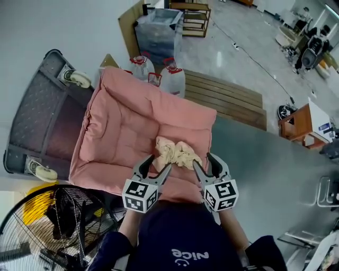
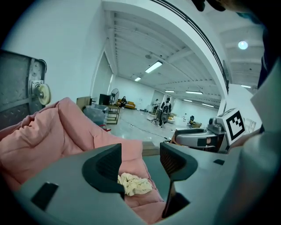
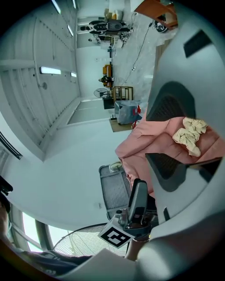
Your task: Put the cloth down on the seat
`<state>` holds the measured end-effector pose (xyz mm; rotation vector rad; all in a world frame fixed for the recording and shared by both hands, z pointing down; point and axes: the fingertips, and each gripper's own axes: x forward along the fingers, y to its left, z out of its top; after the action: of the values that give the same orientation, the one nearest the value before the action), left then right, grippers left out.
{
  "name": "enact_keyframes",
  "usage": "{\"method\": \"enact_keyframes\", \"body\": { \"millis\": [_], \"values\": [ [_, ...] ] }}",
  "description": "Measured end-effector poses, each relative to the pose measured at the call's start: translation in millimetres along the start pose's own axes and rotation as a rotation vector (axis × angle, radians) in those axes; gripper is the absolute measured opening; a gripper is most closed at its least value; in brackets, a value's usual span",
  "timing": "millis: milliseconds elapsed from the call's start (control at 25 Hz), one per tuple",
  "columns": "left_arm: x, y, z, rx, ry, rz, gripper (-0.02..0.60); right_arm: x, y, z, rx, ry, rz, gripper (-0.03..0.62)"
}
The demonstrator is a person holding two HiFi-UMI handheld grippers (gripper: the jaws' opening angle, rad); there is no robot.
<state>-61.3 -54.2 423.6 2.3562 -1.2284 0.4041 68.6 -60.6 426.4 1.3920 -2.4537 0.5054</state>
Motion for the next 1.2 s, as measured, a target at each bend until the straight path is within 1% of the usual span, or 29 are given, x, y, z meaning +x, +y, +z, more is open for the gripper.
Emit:
{"method": "enact_keyframes", "body": {
  "millis": [120, 400, 560, 680, 760, 800, 840, 880, 920, 1000, 1080, 1160, 1200],
  "values": [
    [-10.2, -8.9, 16.4, 0.011, -0.05, -0.01, 0.292, -11.4, 4.3, 12.5, 0.007, -0.039, -0.006, 0.212],
    [-30.8, -19.9, 40.9, 0.014, -0.129, -0.022, 0.291, -32.6, 18.2, 42.0, -0.078, -0.096, -0.024, 0.212],
    [-35.9, -17.1, 50.0, 0.029, -0.156, -0.022, 0.291, -31.9, 18.0, 48.7, -0.078, -0.11, -0.029, 0.212],
    [-37.6, -16.8, 54.1, 0.045, -0.166, -0.025, 0.285, -32.0, 20.5, 50.5, -0.105, -0.119, -0.024, 0.212],
    [-37.3, -17.5, 54.4, 0.044, -0.17, -0.025, 0.264, -33.9, 20.0, 50.1, -0.109, -0.123, -0.025, 0.21],
    [-36.7, -17.0, 53.1, 0.034, -0.168, -0.023, 0.244, -35.4, 19.2, 50.0, -0.1, -0.128, -0.027, 0.21],
    [-36.4, -15.9, 51.0, 0.018, -0.165, -0.02, 0.206, -37.3, 18.4, 49.8, -0.089, -0.135, -0.032, 0.205],
    [-37.0, -15.0, 48.7, 0.0, -0.165, -0.018, 0.166, -39.7, 17.9, 49.2, -0.081, -0.142, -0.038, 0.173],
    [-38.4, -14.2, 46.6, -0.016, -0.168, -0.015, 0.138, -42.3, 17.8, 48.1, -0.076, -0.148, -0.044, 0.135],
    [-42.3, -12.9, 43.8, -0.029, -0.18, 0.0, 0.095, -46.8, 17.6, 45.2, -0.075, -0.152, -0.05, 0.09],
    [-45.9, -11.0, 42.9, -0.028, -0.199, 0.024, 0.047, -50.2, 16.7, 43.4, -0.071, -0.156, -0.052, 0.074],
    [-47.8, -9.9, 42.1, -0.032, -0.214, 0.033, 0.022, -53.0, 14.7, 43.5, -0.056, -0.167, -0.056, 0.061],
    [-48.2, -10.4, 41.6, -0.034, -0.215, 0.027, 0.02, -53.6, 13.9, 43.9, -0.05, -0.17, -0.06, 0.058]
  ]
}}
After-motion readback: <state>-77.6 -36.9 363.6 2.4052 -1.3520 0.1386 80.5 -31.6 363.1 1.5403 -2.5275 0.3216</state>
